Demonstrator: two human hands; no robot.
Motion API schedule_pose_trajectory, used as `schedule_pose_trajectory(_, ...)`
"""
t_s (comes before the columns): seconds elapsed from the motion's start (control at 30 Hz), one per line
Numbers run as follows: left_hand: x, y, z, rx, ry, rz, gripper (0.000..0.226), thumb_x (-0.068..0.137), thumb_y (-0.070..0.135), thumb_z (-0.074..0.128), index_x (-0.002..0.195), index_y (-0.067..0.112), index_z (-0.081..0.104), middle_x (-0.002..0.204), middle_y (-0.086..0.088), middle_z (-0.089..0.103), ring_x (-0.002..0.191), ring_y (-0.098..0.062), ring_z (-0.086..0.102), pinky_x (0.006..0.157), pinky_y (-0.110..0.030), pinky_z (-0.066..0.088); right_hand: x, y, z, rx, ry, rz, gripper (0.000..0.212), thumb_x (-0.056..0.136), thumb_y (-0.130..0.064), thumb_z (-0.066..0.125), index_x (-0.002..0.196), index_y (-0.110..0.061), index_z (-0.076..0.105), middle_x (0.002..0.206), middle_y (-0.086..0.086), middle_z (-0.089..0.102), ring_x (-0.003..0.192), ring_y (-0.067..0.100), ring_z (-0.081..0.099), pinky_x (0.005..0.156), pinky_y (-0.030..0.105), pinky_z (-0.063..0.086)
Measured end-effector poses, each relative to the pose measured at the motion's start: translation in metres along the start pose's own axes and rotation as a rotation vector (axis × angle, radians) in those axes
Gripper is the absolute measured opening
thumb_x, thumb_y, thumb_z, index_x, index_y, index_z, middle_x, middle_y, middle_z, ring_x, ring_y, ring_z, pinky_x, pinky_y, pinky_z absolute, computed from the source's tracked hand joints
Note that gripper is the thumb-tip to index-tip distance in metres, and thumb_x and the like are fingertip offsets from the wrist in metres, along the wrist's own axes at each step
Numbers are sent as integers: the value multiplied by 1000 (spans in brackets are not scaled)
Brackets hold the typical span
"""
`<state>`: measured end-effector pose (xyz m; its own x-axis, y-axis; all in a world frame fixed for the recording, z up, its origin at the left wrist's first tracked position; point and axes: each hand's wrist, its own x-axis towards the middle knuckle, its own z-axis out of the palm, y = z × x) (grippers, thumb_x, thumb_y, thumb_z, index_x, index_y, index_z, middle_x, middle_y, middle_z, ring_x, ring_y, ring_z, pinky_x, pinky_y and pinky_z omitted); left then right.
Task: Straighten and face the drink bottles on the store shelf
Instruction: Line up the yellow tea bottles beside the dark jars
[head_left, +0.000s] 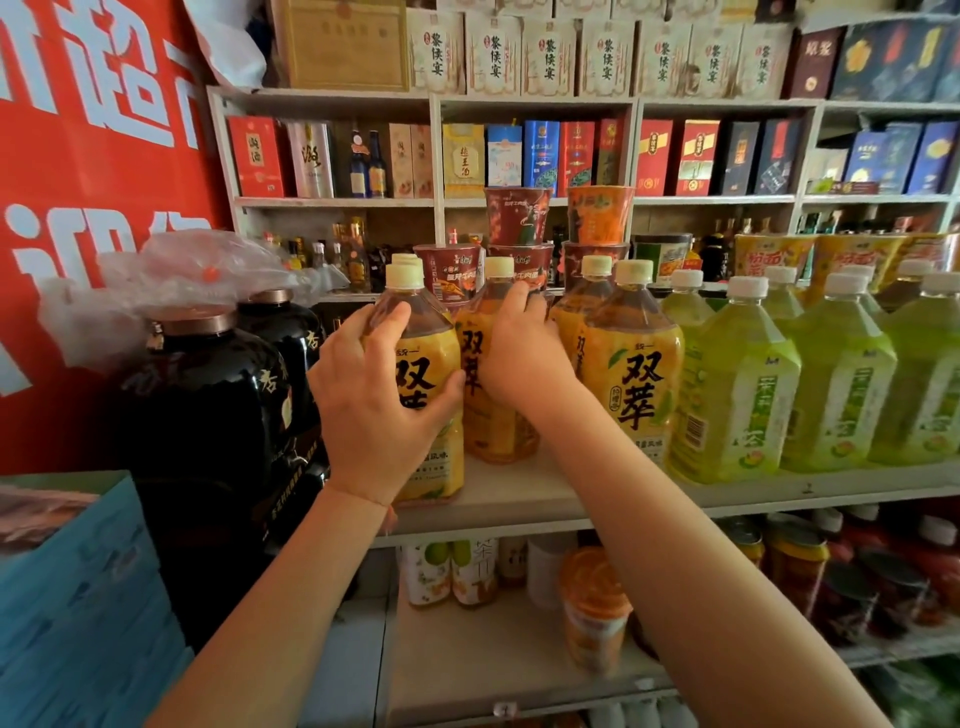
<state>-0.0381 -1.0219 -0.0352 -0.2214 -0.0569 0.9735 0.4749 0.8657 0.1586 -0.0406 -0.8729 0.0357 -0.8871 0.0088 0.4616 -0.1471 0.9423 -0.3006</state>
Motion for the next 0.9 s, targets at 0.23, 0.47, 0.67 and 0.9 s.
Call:
schedule_pose_trajectory(0.23,0,-1,-1,-3,1,13,71,86,58,64,139,16,43,136,-19,55,123,-38,53,100,-49,40,-1,-6,14,-185,249,-50,69,101,-17,50,155,0,10,158,30,19,149,42,15,123,46,20)
schedule_pose_trajectory(0.47,0,0,0,-15,20,15,71,84,55,67,138,16,44,134,-21,55,122,-39,53,100,-50,42,27,-9,32,-246,273,-47,41,107,-40,32,140,-19,44,148,35,34,135,49,36,109,55,35)
schedule_pose_trajectory(0.67,-1,-2,2,-6,30,22,69,86,55,66,138,16,44,134,-21,56,122,-38,54,100,-50,43,35,1,38,-128,394,-78,37,102,-43,42,127,-22,58,131,24,50,120,41,48,95,49,41)
schedule_pose_trajectory(0.9,-1,1,0,-9,15,6,68,87,55,65,139,17,44,135,-20,55,124,-36,53,102,-46,40,45,7,28,43,278,-116,35,95,-42,47,125,-25,55,124,14,49,118,33,44,104,45,32)
